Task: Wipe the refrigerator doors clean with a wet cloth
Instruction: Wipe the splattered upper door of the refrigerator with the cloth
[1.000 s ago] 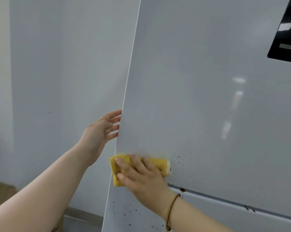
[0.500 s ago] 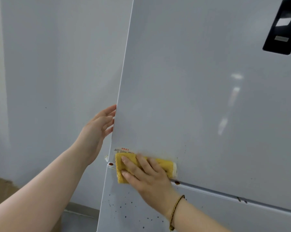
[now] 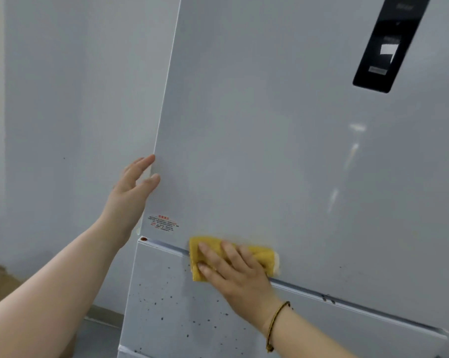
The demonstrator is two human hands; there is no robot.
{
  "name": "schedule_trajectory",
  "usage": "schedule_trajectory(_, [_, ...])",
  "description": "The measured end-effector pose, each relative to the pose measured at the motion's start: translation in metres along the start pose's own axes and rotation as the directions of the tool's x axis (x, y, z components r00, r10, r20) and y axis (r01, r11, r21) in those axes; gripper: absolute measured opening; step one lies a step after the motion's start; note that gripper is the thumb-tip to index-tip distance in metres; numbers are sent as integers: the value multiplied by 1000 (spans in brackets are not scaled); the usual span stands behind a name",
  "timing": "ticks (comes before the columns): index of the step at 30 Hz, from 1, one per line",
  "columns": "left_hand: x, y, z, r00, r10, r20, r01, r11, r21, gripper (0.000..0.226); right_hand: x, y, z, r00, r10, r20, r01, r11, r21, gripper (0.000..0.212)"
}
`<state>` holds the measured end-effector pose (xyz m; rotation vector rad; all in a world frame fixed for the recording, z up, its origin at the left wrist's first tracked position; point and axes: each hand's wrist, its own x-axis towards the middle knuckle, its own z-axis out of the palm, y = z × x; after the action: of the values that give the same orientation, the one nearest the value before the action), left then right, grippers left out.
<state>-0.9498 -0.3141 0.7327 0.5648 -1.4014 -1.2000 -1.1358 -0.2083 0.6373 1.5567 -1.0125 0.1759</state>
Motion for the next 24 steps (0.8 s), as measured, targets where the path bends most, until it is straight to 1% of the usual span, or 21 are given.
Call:
schedule_trajectory(2, [-9,0,9,992,122,-16,-117,977,176,41,0,11,-5,997,-63,32,62,997,34,25])
schedule_trajectory(3, [-15,-1,14,983,184,10,-180,950,257,42,5,21,-10,998,-61,23,60,997,45,25])
schedule_trajectory(4, [-20,-5,19,970,240,51,-243,912,331,42,12,34,-16,1000,-26,-4,26,998,48,26])
schedule_trajectory(6, [-30,-15,29,943,313,112,-329,828,455,40,25,65,-30,991,116,-65,-115,993,19,32])
schedule_trajectory(8, [-38,-27,35,943,289,163,-330,768,548,43,31,85,-40,962,248,-112,-250,968,-2,40])
schedule_trajectory(9, [-42,-33,38,948,244,202,-317,738,596,49,31,85,-41,950,286,-125,-289,957,-8,43])
schedule_trajectory(11, [-46,-43,41,945,150,292,-318,638,702,61,22,70,-36,942,311,-125,-316,949,-19,50])
schedule_trajectory(13, [-48,-44,43,938,115,328,-334,559,759,65,5,43,-24,959,268,-93,-270,963,-6,42])
schedule_trajectory(15, [-47,-42,43,943,81,322,-312,546,778,65,-15,16,-13,987,156,-27,-156,988,13,32])
schedule_trajectory(17, [-47,-37,42,946,55,320,-298,538,789,67,-28,0,-7,997,63,39,-64,997,30,30])
schedule_trajectory(20, [-46,-34,39,944,45,327,-298,540,787,66,-30,13,-7,999,-19,37,17,998,55,28])
schedule_trajectory(22, [-45,-33,38,940,42,338,-309,522,795,66,-32,33,-13,997,-71,15,70,997,45,30])
schedule_trajectory(24, [-45,-35,37,937,49,347,-320,524,789,66,-38,49,-20,994,-107,21,106,994,30,30])
